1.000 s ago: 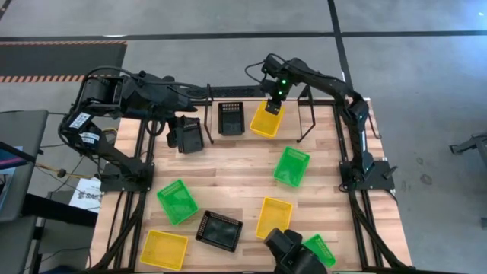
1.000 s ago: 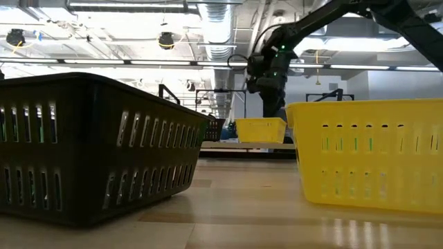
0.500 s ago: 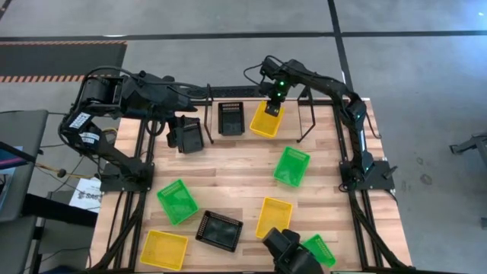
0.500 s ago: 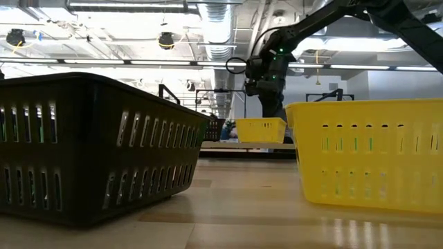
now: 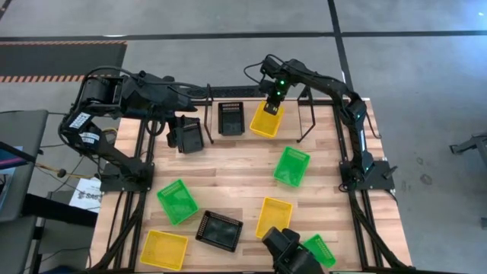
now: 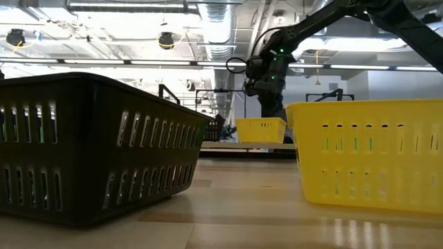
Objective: Stack baskets on shelf by color
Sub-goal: Adjust the yellow bin on the shelf
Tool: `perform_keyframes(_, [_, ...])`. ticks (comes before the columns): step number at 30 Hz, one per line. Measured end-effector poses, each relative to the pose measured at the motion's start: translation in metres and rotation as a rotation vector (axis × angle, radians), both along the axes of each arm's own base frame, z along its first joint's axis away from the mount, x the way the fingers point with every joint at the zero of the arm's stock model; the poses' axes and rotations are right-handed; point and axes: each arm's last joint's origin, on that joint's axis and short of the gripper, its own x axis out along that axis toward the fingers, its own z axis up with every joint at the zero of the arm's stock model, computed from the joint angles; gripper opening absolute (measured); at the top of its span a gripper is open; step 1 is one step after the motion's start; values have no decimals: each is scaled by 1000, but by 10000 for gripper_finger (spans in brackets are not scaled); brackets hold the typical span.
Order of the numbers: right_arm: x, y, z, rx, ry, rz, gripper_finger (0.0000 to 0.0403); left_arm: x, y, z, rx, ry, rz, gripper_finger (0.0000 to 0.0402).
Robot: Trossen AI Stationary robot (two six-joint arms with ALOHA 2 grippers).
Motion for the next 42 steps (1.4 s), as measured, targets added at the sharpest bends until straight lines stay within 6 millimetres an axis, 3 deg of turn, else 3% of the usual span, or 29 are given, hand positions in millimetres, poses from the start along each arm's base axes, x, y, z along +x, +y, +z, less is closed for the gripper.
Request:
perform_keyframes(7, [0,0,0,-9,-1,30,120,0,0,0,-11,-4,9,132])
perform_keyframes(12, [0,0,0,-13,-2,48,133,0,0,0,-11,-4,9,132])
perform_keyframes(20, [1,1,0,15,-30,58,101,0,0,0,-11,-4,9,132])
perform_keyframes(27, [1,1,0,12,-30,69,9,0,0,0,-11,-4,10,132])
perform_keyframes(37, [3,3,0,10,-30,82,3,0,0,0,-11,-5,10,132])
perform_keyframes(42, [8,12,14,7,-24,153,2,0,0,0,-14,-6,12,132])
